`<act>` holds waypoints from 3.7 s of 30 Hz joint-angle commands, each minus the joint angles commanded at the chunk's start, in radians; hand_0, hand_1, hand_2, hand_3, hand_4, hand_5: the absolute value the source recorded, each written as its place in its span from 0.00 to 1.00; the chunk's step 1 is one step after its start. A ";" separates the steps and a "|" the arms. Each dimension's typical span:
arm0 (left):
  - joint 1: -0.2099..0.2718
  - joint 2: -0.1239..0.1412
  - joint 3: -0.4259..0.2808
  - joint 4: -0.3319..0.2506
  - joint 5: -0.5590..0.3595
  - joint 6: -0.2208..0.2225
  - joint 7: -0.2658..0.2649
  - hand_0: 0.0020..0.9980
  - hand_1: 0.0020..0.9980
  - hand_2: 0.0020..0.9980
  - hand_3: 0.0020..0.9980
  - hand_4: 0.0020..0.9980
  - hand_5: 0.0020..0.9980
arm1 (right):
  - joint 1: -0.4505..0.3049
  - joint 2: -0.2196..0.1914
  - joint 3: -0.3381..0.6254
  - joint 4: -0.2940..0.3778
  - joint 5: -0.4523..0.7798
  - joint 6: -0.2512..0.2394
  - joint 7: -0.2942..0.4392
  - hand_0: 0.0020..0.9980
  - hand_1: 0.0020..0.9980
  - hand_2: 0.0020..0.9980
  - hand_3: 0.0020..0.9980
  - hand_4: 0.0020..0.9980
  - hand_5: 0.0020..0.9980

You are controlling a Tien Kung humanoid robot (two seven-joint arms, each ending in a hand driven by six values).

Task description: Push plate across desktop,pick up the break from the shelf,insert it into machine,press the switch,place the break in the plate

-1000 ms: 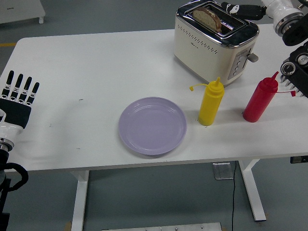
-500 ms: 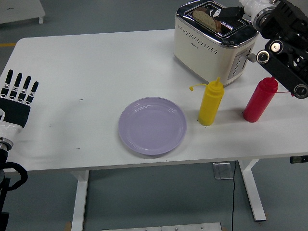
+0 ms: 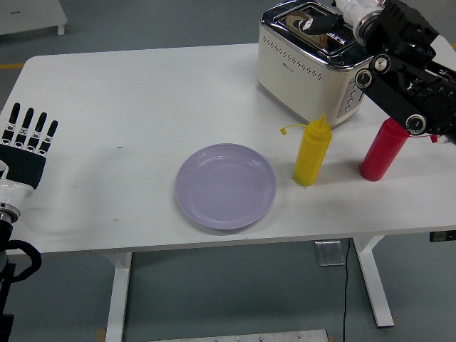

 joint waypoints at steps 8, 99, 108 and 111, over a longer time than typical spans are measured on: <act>-0.003 0.001 0.000 0.001 0.000 0.000 0.000 0.82 0.87 0.96 0.84 0.61 1.00 | 0.036 0.039 -0.029 -0.086 -0.016 0.003 -0.003 0.72 0.74 0.77 0.84 0.82 0.52; 0.001 0.007 -0.003 0.002 0.000 0.001 -0.003 0.81 0.87 0.95 0.84 0.60 1.00 | 0.094 -0.080 0.096 0.190 -0.133 -0.239 0.027 0.20 0.33 0.43 0.52 0.40 0.18; 0.006 0.009 -0.003 0.003 0.001 0.001 -0.003 0.81 0.87 0.95 0.84 0.60 1.00 | 0.085 -0.151 0.070 0.370 0.001 -0.148 0.018 0.20 0.32 0.42 0.52 0.38 0.18; 0.008 0.008 -0.003 0.003 0.001 0.001 -0.003 0.81 0.87 0.95 0.84 0.60 1.00 | 0.076 -0.176 0.036 0.440 0.065 -0.089 0.015 0.20 0.32 0.42 0.52 0.38 0.18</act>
